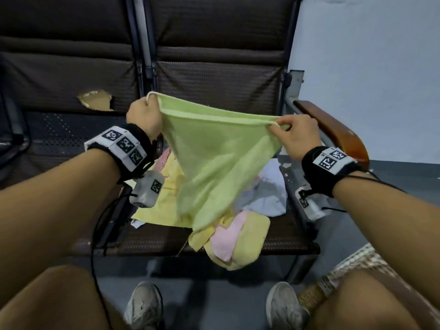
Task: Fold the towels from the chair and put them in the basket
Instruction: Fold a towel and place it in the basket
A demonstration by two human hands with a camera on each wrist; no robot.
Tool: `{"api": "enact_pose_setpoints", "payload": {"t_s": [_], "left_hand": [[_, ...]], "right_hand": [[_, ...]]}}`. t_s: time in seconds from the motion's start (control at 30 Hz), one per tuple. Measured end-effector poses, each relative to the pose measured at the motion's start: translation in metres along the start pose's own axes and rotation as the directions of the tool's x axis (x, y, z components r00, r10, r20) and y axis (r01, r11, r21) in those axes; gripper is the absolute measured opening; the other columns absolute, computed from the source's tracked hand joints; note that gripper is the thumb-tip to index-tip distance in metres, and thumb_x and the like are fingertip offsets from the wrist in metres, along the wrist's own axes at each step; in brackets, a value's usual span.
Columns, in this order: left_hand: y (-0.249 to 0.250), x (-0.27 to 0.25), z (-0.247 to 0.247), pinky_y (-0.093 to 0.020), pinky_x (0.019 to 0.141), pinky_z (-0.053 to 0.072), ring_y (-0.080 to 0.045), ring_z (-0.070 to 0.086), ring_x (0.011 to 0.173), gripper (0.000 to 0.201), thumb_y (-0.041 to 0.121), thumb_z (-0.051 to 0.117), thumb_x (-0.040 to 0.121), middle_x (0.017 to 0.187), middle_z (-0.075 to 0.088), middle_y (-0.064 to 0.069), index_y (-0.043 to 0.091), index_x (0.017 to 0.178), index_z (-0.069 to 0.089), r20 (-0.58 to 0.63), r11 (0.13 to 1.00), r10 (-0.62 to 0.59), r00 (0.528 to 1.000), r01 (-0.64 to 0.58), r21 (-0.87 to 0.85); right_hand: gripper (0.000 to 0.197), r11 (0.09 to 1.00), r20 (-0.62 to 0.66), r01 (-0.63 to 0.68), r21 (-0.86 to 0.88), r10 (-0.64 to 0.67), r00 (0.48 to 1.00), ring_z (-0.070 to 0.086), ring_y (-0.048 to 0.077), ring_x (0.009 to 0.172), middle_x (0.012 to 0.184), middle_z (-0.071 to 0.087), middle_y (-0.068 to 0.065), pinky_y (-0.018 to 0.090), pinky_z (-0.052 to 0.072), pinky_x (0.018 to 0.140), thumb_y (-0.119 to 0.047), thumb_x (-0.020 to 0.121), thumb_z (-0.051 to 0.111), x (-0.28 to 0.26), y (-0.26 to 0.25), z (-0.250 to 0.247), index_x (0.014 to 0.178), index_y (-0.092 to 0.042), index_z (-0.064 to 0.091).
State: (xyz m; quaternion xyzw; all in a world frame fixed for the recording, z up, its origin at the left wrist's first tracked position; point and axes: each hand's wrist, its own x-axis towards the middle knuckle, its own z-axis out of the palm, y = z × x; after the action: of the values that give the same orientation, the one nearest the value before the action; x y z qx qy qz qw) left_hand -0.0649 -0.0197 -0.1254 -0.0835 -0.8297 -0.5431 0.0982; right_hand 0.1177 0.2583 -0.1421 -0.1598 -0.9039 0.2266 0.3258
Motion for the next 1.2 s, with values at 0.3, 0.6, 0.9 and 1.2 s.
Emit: {"api": "enact_pose_setpoints", "payload": {"t_s": [0.3,0.6,0.9,1.2], "left_hand": [[0.044,-0.004,-0.019,-0.034,0.059,0.037,-0.023,0.049,0.061,0.011,0.021,0.058,0.059,0.071,0.049,-0.005,0.017,0.068,0.053,0.263,0.902,-0.031,0.964,0.14,-0.408],[0.056,0.004,-0.021,-0.034,0.076,0.061,-0.019,0.074,0.086,0.03,0.034,0.079,0.082,0.096,0.076,-0.003,0.011,0.101,0.073,0.174,0.937,0.16,0.972,-0.094,-0.338],[0.065,0.012,-0.026,-0.031,0.067,0.055,-0.012,0.066,0.073,0.029,0.048,0.067,0.085,0.082,0.072,0.004,0.02,0.083,0.073,0.034,0.941,0.205,0.978,-0.187,-0.284],[0.067,-0.003,0.001,-0.03,0.058,0.034,-0.02,0.035,0.054,0.044,0.044,0.059,0.082,0.056,0.036,0.002,0.018,0.051,0.042,-0.056,0.943,-0.129,0.99,0.105,-0.314]], "right_hand": [[0.017,0.986,-0.008,-0.086,0.143,0.088,0.996,0.054,0.002,0.067,0.071,0.056,-0.018,0.017,0.038,0.059,-0.026,0.095,0.05,0.022,-0.021,-0.032,0.082,-0.03,0.061],[0.027,0.953,0.176,-0.289,0.094,0.27,0.947,0.062,0.024,0.089,0.095,0.068,0.003,0.037,0.049,0.087,-0.023,0.086,0.041,0.033,-0.032,-0.064,0.089,-0.023,0.068],[0.023,0.763,0.088,-0.391,0.515,0.407,0.909,0.048,0.022,0.073,0.072,0.051,0.005,0.037,0.039,0.067,-0.025,0.083,0.063,0.035,-0.064,-0.088,0.065,-0.016,0.051],[0.038,0.576,0.26,-0.6,0.555,0.565,0.783,0.072,0.029,0.097,0.112,0.073,0.016,0.045,0.059,0.088,-0.026,0.088,0.071,0.027,-0.07,-0.07,0.115,-0.001,0.066]]}}
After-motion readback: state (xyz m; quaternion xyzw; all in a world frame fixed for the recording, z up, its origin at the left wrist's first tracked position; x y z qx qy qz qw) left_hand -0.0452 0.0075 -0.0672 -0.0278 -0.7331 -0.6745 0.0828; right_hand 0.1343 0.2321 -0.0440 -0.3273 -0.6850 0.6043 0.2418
